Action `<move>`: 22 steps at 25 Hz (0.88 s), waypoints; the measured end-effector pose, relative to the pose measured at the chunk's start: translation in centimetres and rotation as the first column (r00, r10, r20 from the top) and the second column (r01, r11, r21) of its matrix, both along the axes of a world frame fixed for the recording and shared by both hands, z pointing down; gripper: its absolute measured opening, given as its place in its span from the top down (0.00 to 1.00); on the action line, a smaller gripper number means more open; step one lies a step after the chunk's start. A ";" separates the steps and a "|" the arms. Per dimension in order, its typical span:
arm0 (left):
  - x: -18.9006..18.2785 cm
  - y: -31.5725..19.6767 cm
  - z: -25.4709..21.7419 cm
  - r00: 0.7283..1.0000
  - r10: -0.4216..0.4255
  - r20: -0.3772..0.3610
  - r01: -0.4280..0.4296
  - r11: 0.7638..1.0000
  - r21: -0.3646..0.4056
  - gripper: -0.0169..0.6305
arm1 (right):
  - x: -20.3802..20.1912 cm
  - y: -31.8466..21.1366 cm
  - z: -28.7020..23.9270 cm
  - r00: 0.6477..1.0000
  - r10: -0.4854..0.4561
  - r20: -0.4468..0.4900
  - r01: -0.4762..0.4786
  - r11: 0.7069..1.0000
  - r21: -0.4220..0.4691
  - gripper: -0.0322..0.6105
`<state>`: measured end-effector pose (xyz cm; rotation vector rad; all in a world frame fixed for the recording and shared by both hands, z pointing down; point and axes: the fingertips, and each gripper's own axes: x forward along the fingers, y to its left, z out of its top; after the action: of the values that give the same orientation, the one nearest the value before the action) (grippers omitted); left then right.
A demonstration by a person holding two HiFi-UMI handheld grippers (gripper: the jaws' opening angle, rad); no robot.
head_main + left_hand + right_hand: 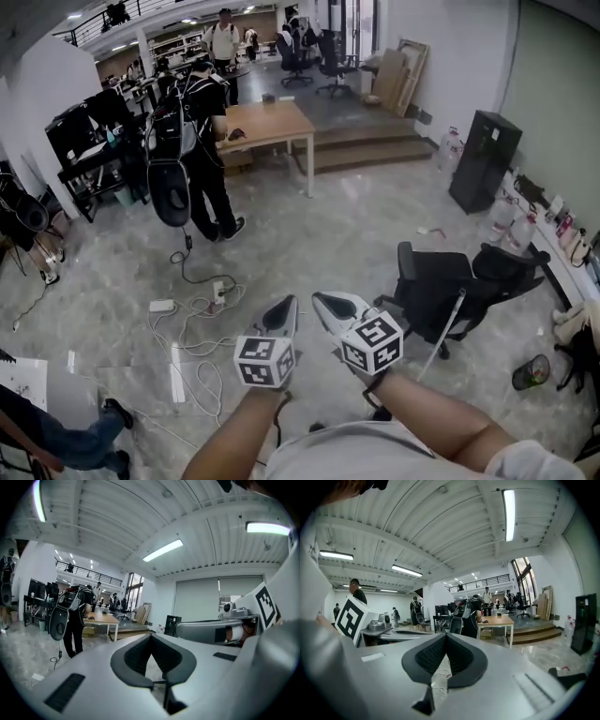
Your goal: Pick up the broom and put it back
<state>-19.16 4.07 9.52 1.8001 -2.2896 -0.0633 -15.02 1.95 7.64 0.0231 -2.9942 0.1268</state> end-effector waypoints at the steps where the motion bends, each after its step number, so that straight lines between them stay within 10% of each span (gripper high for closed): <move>1: -0.1 0.4 -0.2 1.000 -0.001 0.000 0.001 1.000 0.005 0.97 | -0.3 0.7 0.0 1.000 -0.008 -0.002 0.008 1.000 0.002 0.95; 22: 0.2 1.4 -1.3 0.999 0.033 0.014 -0.034 0.999 0.033 0.97 | -0.8 2.2 -0.5 0.999 0.031 0.013 -0.032 0.999 0.009 0.95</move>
<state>-18.99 5.48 8.25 1.8598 -2.2795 -0.0840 -15.79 4.16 7.12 0.0708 -3.0080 0.1168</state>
